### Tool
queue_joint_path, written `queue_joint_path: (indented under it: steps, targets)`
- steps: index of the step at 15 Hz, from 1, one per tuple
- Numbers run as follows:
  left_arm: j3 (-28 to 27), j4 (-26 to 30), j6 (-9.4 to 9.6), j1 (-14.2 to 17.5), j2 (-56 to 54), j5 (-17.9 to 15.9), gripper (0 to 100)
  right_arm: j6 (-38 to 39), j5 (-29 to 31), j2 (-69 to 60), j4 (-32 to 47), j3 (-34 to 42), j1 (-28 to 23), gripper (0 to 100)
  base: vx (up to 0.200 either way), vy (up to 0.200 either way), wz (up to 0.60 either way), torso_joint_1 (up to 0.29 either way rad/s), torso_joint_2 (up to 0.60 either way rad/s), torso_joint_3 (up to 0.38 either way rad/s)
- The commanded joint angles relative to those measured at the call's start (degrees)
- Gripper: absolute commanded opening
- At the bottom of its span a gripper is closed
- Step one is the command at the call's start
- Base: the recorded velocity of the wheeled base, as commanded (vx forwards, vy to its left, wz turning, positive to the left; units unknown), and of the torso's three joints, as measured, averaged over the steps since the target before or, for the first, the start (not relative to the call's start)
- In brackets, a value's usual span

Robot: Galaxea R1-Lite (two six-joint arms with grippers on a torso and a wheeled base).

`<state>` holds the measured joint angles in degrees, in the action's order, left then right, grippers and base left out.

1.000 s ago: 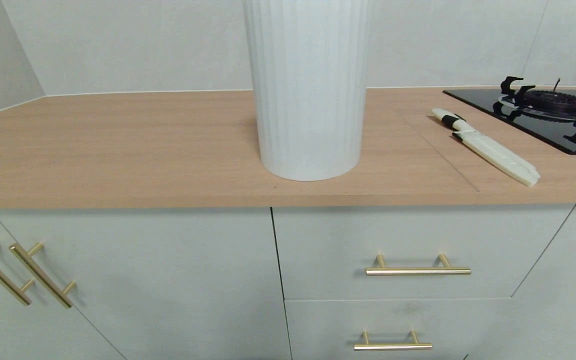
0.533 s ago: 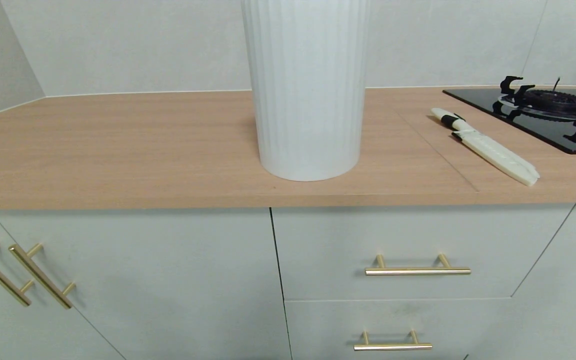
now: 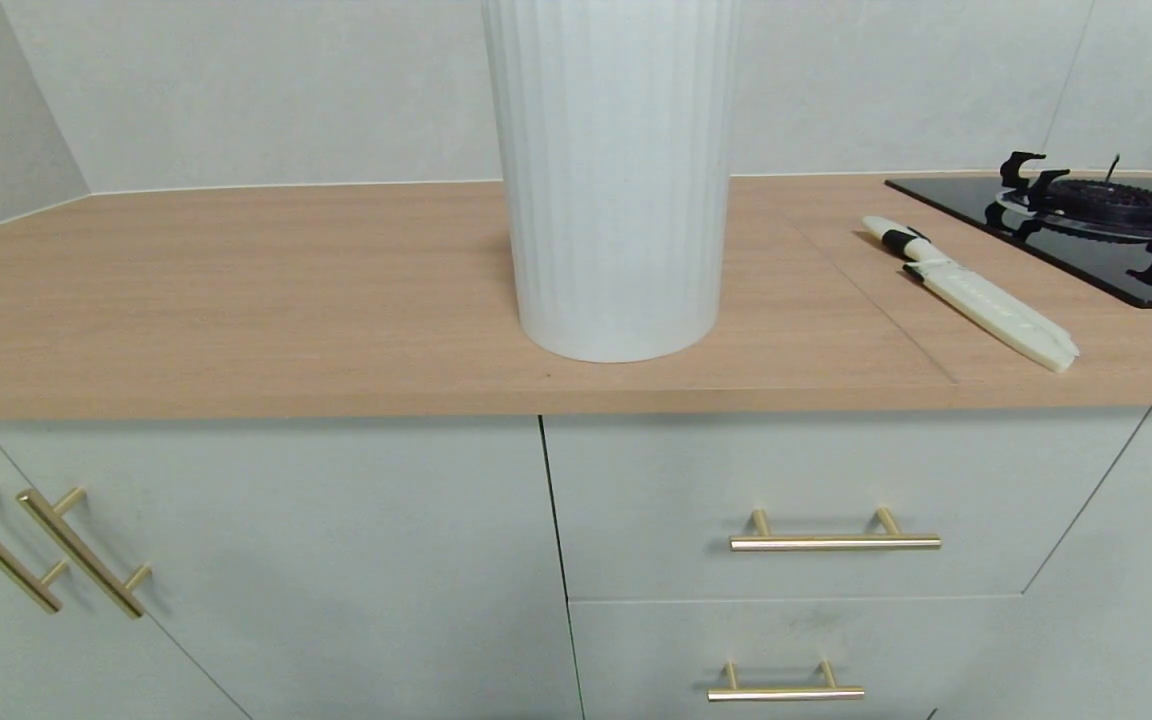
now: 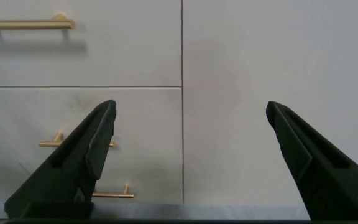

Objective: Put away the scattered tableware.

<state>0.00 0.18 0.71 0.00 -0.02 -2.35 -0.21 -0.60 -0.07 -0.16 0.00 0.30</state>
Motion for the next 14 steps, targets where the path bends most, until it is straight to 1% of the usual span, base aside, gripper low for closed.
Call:
queue_joint_path:
  steps: [1,3,7,14]
  targets:
    - [0.0,0.0,0.00,0.0,0.0,0.0,100,0.0,0.0,0.1,0.0,0.0,0.0,100,0.000,0.000,0.00,0.000,0.00,0.000]
    - [0.0,0.0,0.00,0.0,0.0,0.0,100,-0.1,0.0,0.1,0.0,0.0,0.0,100,0.000,0.000,0.00,0.000,0.00,0.000]
    - [0.0,0.0,0.00,0.0,0.0,0.0,100,-0.1,0.0,0.1,0.0,0.0,0.0,100,0.000,0.000,0.00,0.076,-0.24,-0.264]
    - [0.0,0.0,0.00,0.0,0.0,0.0,100,0.0,0.0,0.1,0.0,0.0,0.0,100,0.000,0.000,0.00,0.152,-0.49,-0.297]
